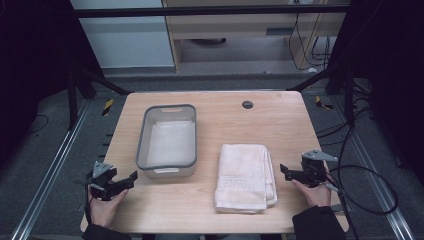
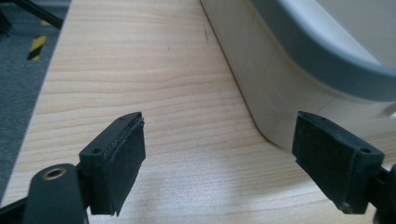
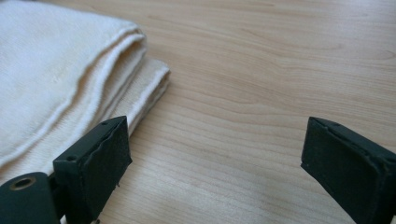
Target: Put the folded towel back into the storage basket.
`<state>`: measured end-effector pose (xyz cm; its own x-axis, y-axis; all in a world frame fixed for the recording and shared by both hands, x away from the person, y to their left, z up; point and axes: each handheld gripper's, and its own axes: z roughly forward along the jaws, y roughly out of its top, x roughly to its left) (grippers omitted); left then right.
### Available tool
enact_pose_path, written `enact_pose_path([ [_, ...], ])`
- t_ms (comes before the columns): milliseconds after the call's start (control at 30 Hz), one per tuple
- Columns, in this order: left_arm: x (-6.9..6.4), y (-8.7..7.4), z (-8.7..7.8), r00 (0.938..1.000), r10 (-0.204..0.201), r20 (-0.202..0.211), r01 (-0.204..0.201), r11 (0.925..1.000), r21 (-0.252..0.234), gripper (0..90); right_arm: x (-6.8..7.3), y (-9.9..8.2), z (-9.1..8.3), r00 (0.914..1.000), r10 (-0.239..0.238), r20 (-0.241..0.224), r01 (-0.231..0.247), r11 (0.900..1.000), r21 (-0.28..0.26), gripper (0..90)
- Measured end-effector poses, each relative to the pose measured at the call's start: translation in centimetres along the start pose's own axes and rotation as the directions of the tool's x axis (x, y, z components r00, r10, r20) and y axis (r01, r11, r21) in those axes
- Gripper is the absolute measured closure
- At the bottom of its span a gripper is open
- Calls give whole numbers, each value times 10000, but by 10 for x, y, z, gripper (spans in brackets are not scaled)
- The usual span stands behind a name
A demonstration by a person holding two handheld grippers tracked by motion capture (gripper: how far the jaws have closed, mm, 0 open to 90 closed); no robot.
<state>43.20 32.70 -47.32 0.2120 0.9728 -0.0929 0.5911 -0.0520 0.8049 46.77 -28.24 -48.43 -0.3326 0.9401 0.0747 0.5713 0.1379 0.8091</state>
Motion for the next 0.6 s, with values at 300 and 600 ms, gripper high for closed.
enact_pose_path([
  [300, -4, 3, -11, 9990, -168, 426, 190, 9985, -514, 186, 5, 7, -12, 9992, -3, -389, -16, 9988, -494, 61],
  [600, -6, 7, -21, 9977, -512, 454, 556, 9933, -1017, 206, 5, 6, -21, 9994, 3, -353, -32, 9966, -826, 271],
])
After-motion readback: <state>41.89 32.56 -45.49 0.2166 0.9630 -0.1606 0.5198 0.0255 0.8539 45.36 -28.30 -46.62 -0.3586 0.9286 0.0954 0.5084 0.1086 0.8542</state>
